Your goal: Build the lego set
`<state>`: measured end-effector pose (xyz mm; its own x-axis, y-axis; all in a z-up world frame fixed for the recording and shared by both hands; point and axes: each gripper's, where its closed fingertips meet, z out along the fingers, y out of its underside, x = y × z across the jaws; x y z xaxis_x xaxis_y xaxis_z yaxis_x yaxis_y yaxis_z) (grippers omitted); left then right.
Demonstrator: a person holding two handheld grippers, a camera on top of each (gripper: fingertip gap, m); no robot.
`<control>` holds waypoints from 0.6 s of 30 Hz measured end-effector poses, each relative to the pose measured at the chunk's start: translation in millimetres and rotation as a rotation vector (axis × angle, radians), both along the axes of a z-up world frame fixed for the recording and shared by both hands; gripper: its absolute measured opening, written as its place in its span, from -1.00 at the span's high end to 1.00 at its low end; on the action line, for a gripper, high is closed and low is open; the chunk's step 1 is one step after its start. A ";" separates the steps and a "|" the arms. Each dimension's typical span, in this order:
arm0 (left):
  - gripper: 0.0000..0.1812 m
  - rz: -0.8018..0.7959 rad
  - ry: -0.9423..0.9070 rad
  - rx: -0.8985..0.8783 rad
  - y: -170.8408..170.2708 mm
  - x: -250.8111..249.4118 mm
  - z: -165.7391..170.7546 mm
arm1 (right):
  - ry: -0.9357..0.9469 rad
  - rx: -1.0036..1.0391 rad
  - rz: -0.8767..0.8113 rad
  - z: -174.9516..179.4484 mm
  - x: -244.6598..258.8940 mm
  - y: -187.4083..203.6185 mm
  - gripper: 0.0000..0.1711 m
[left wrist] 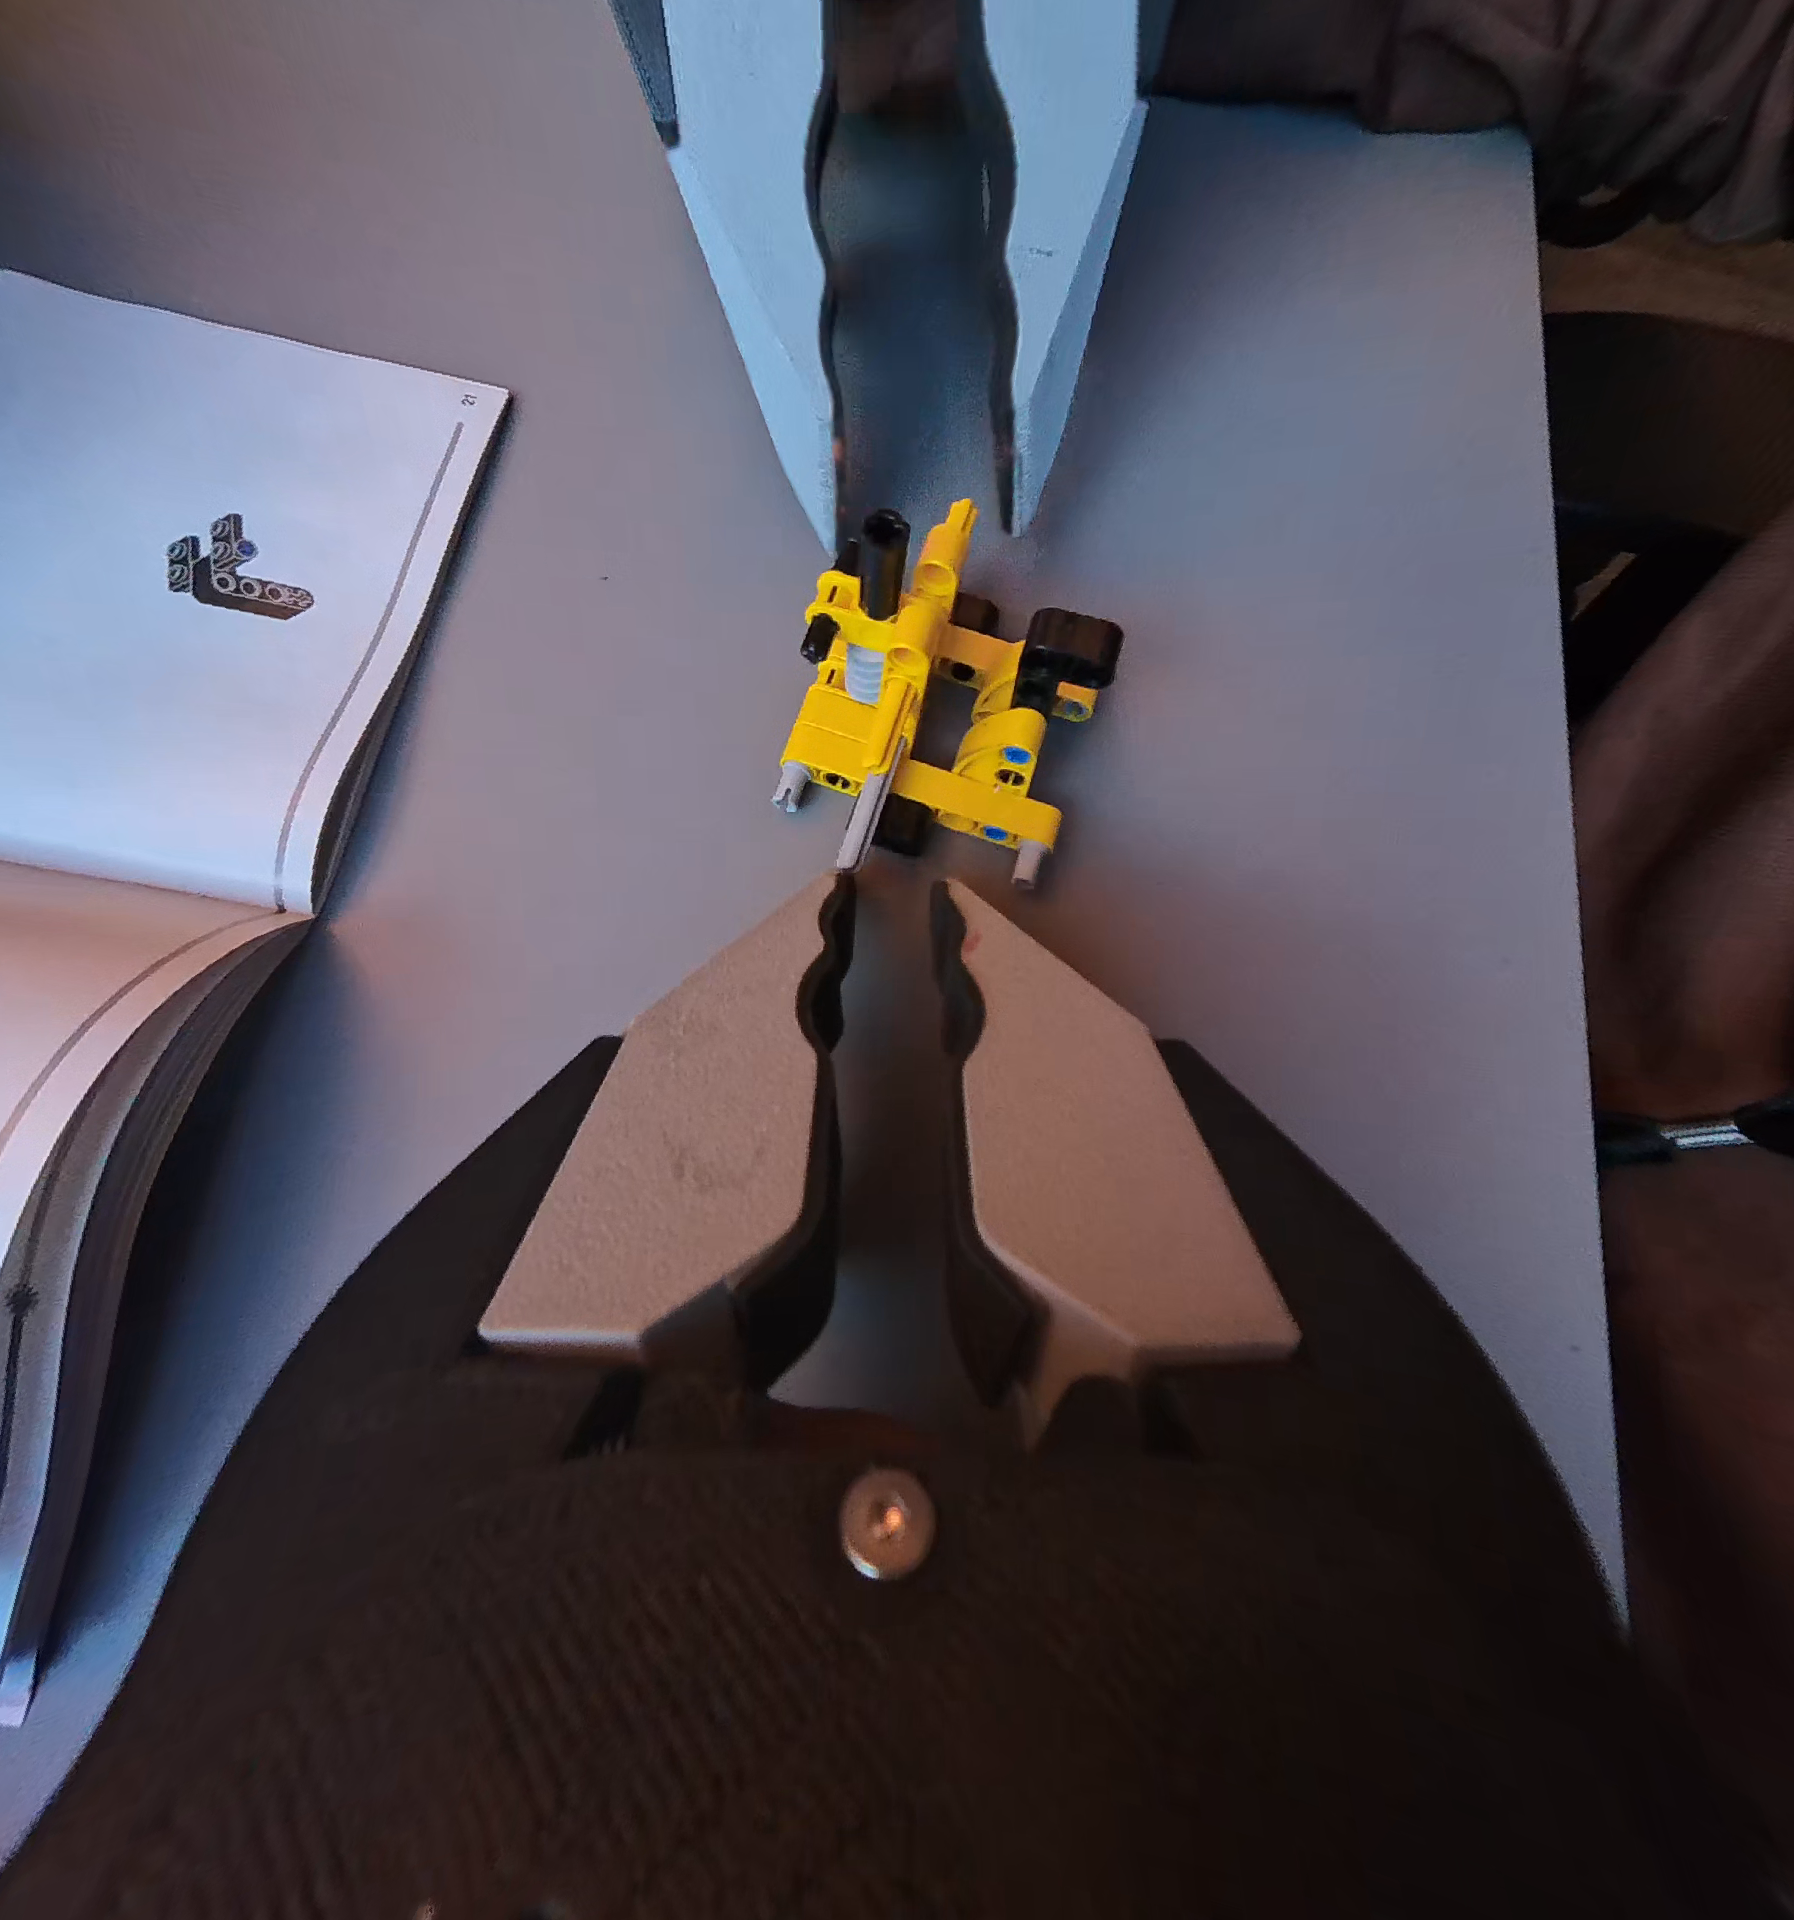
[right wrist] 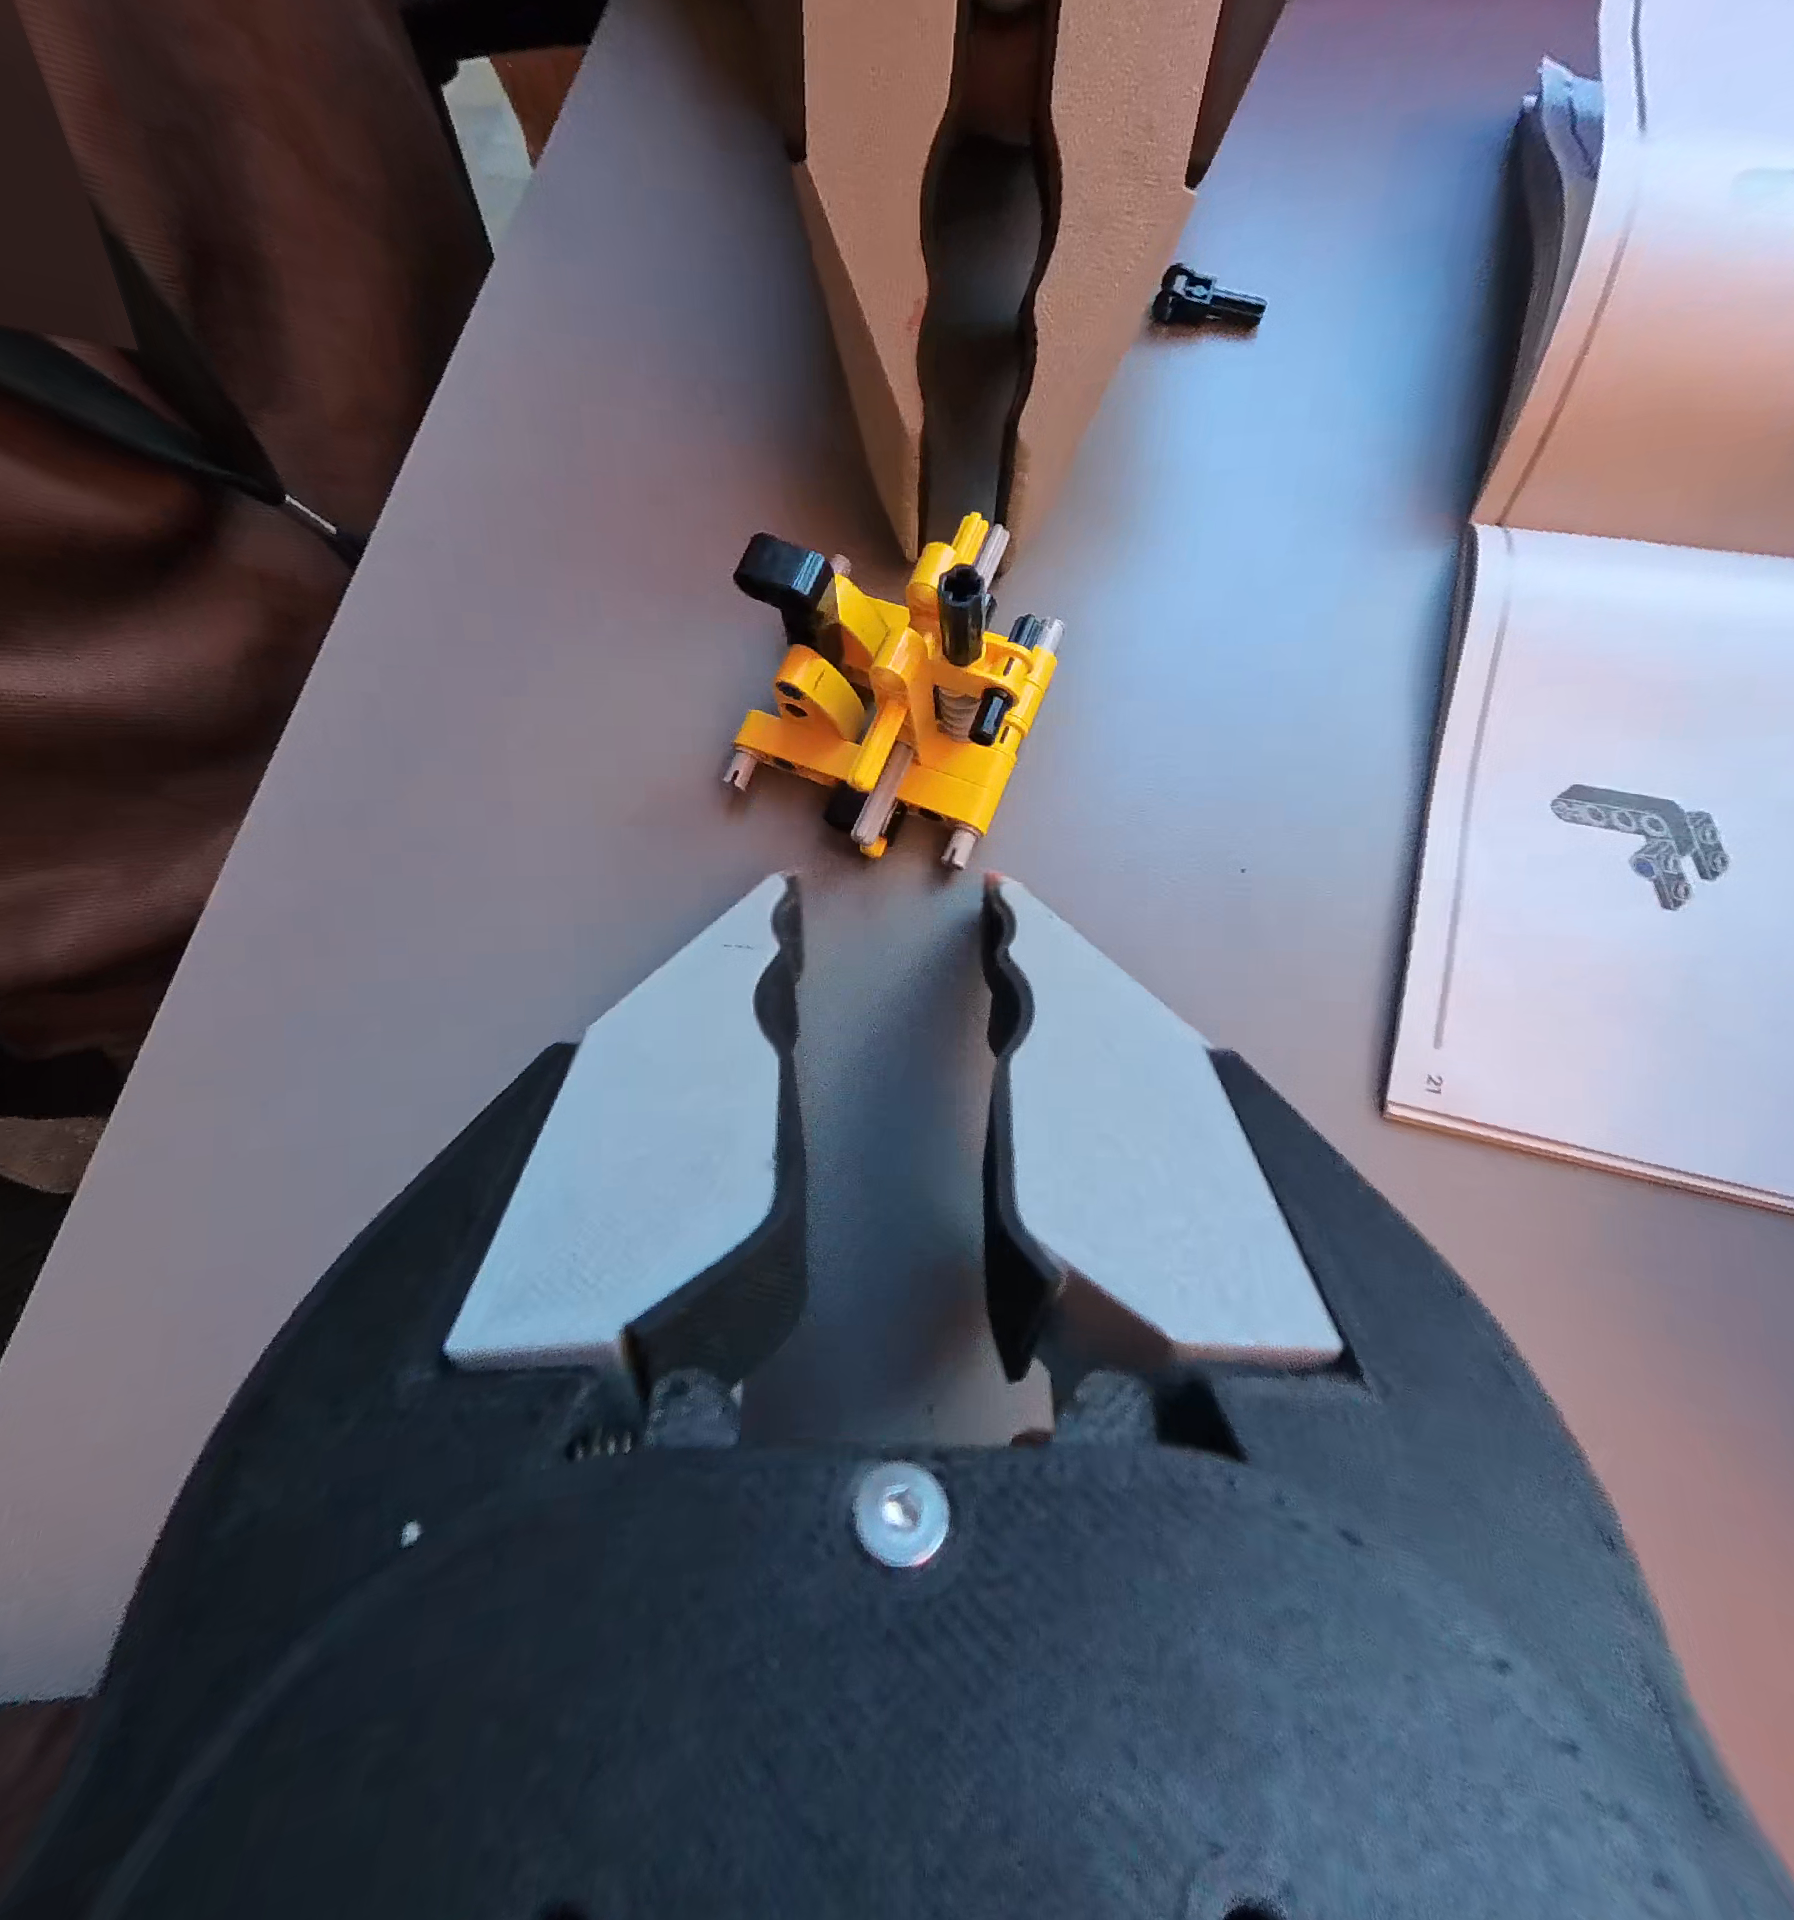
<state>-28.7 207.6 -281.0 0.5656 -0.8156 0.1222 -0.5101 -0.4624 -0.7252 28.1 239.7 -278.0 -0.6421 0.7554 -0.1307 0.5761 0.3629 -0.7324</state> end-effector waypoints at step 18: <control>0.89 0.003 -0.022 -0.028 0.3 0.0 0.0 | 0.079 0.088 -0.027 -4.4 -12.5 7.1 0.68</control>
